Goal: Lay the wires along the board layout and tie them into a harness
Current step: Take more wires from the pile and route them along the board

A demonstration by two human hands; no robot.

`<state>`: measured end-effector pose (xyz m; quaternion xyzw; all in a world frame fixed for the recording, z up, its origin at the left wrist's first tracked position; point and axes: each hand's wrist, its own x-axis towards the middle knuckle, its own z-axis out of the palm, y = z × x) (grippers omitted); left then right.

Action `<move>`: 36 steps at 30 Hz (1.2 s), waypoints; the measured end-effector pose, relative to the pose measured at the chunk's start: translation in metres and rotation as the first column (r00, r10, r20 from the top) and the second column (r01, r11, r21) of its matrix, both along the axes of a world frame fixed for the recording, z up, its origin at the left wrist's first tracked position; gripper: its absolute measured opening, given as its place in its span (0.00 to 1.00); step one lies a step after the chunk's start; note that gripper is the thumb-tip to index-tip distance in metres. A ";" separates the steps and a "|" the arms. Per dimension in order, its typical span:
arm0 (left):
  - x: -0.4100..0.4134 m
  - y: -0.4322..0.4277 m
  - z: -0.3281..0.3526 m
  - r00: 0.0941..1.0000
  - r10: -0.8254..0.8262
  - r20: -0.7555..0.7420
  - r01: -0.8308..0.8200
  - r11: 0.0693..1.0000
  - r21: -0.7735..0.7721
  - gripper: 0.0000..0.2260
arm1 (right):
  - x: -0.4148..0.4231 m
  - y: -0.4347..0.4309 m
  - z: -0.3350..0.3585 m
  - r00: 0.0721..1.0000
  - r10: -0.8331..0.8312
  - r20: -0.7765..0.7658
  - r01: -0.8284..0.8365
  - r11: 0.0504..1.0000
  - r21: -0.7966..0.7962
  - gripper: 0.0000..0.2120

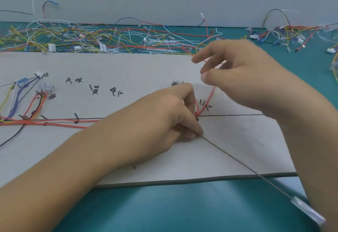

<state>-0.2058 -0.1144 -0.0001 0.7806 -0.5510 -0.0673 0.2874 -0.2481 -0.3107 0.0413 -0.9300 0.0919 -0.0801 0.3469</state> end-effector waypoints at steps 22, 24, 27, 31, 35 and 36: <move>-0.007 -0.020 -0.002 0.897 0.419 -0.139 -0.433 0.897 -0.088 0.07 | -0.085 -0.021 -0.028 0.983 -0.079 -0.168 0.107 0.981 0.162 0.07; -0.007 -0.023 -0.003 0.903 0.409 -0.129 -0.421 0.903 -0.083 0.08 | -0.080 -0.025 -0.029 0.974 -0.124 -0.187 0.140 0.987 0.076 0.05; -0.009 -0.026 -0.003 0.913 0.395 -0.101 -0.402 0.914 -0.058 0.06 | -0.072 -0.030 -0.024 0.971 -0.182 -0.157 0.177 0.983 -0.048 0.07; -0.010 -0.028 -0.002 0.926 0.372 -0.068 -0.373 0.928 -0.010 0.04 | -0.073 -0.041 -0.022 0.967 -0.221 -0.128 0.208 0.972 -0.105 0.08; -0.006 -0.027 0.001 0.936 0.351 -0.032 -0.351 0.936 0.027 0.05 | -0.084 -0.053 -0.023 0.960 -0.273 -0.067 0.263 0.957 -0.124 0.05; -0.005 -0.027 0.001 0.938 0.346 -0.023 -0.345 0.938 0.031 0.05 | -0.086 -0.055 -0.023 0.956 -0.287 -0.064 0.278 0.952 -0.128 0.05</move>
